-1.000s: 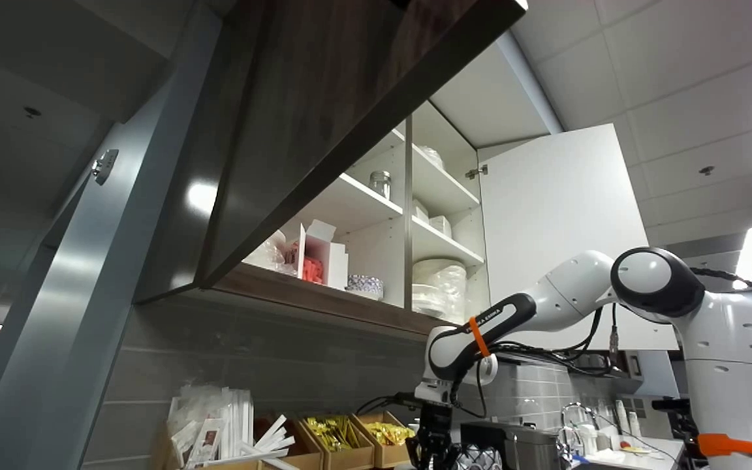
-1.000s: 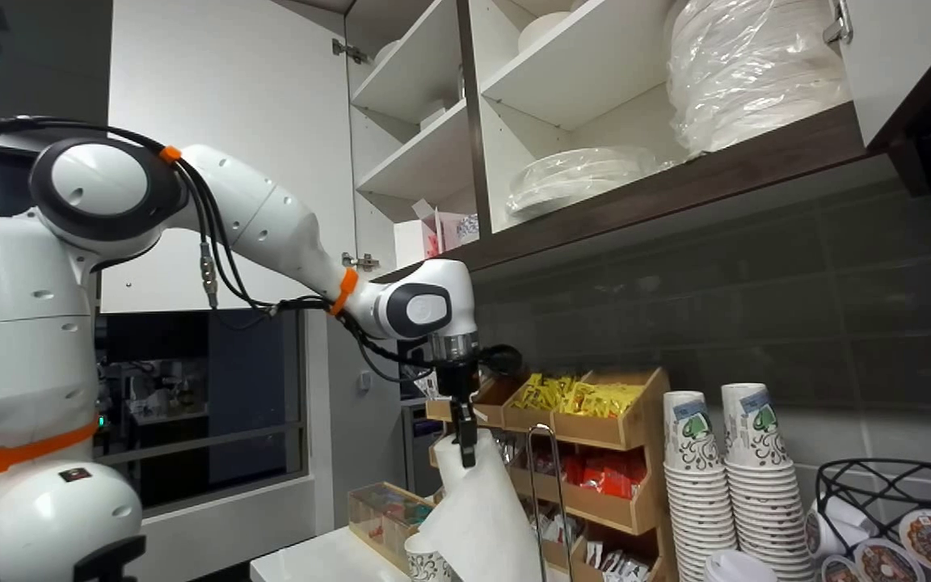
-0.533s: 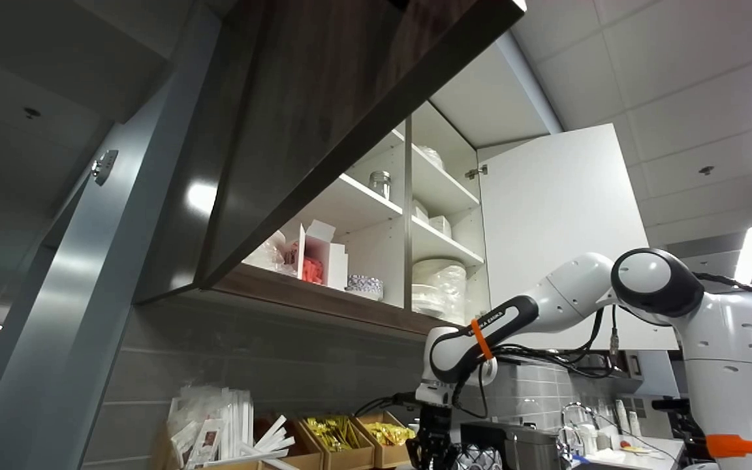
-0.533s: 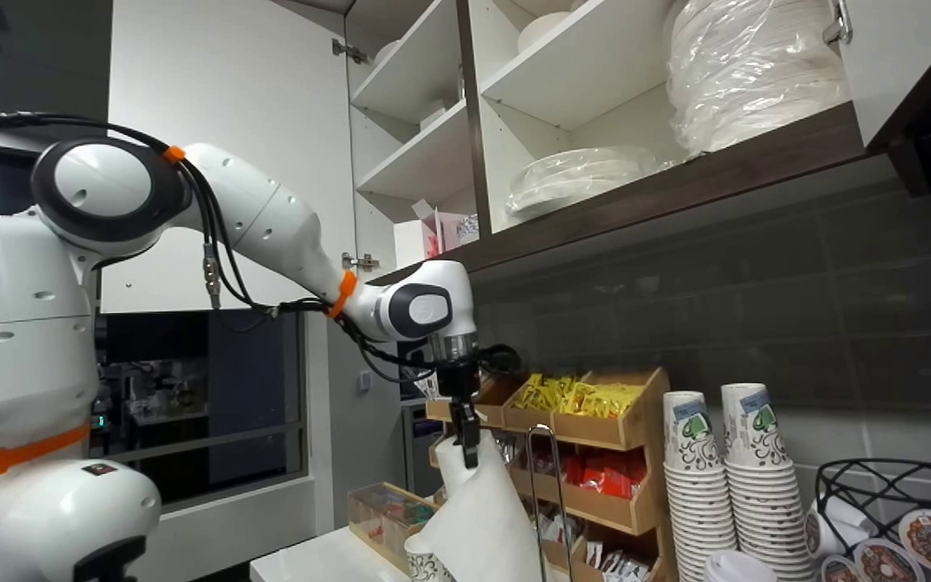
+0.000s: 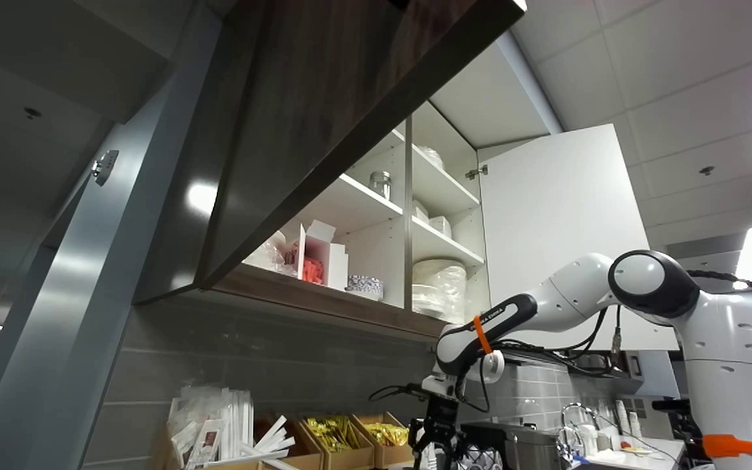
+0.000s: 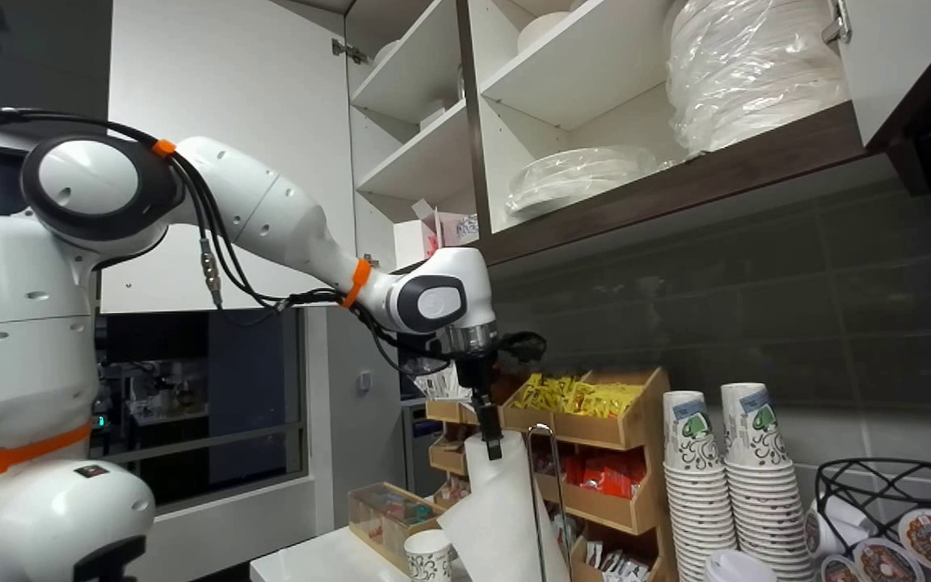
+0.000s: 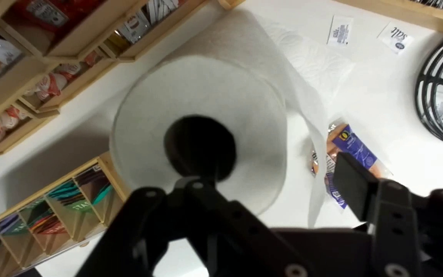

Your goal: Turn the paper towel to the left

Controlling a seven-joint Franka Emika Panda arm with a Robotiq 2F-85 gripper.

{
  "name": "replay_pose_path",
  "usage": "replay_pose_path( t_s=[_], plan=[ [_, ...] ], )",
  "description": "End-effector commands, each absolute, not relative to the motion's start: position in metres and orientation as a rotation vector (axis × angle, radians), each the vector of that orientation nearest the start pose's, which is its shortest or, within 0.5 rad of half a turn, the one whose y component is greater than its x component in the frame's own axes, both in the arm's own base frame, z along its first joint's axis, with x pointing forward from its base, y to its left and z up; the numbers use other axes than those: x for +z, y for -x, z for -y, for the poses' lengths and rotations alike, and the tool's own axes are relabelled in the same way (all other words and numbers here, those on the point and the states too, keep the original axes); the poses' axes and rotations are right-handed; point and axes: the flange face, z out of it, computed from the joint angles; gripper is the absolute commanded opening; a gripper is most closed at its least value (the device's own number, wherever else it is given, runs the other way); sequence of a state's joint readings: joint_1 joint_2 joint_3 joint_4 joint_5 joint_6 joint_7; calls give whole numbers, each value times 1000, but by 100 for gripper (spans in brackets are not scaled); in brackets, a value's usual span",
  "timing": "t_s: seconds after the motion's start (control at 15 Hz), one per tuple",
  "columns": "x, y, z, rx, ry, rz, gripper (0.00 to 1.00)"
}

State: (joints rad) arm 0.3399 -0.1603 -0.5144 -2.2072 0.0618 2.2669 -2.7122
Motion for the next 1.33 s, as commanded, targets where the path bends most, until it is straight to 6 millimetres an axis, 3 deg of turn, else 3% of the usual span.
replay_pose_path(
  t_s=[0.0, 0.33, 0.6, 1.0, 1.27],
  plan=[
    [468, -516, 105, 279, -1012, -2740, 100],
    [478, -514, 109, 249, -1131, -2625, 100],
    [482, -513, 105, 198, -1324, -2518, 100],
    [482, -508, 86, 99, -1747, -2376, 100],
    [476, -507, 68, 134, -1969, -2277, 100]
  ],
)
